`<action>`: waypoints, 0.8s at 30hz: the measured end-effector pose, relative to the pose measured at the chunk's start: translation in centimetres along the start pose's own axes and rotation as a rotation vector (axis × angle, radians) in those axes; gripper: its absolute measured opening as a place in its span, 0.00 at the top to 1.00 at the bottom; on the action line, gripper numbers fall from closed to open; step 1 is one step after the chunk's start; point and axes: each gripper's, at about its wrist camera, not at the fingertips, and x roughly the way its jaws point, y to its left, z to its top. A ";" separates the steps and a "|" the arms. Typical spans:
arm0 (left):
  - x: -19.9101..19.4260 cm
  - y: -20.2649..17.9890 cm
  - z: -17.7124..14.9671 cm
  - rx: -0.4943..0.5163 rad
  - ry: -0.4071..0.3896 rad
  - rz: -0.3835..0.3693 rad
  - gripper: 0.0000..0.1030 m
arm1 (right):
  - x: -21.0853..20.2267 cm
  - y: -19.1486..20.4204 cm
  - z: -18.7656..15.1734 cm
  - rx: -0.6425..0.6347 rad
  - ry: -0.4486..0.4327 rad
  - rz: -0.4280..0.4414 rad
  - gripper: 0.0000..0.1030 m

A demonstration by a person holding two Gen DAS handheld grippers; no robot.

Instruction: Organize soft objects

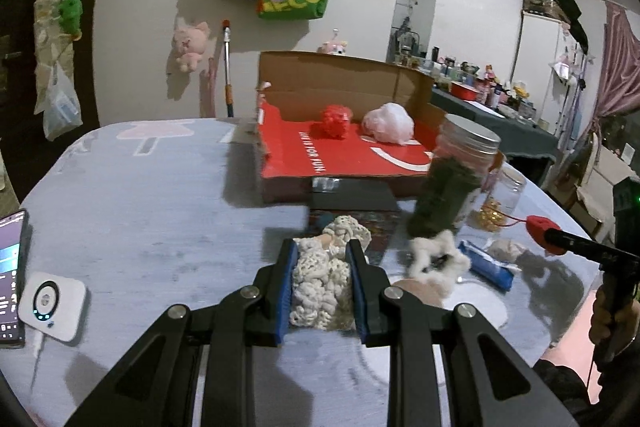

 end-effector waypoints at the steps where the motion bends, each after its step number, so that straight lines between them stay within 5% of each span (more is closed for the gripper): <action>1: -0.1 0.3 0.0 0.001 -0.002 0.009 0.75 | 0.0 -0.2 0.0 0.000 0.003 -0.002 0.61; 9: 0.7 2.7 0.2 0.011 0.012 0.060 0.75 | -0.1 -1.8 0.7 -0.001 0.028 -0.024 0.61; 24: 5.0 5.5 2.6 0.064 0.042 -0.026 0.75 | 0.9 -5.1 4.4 -0.037 0.066 -0.044 0.61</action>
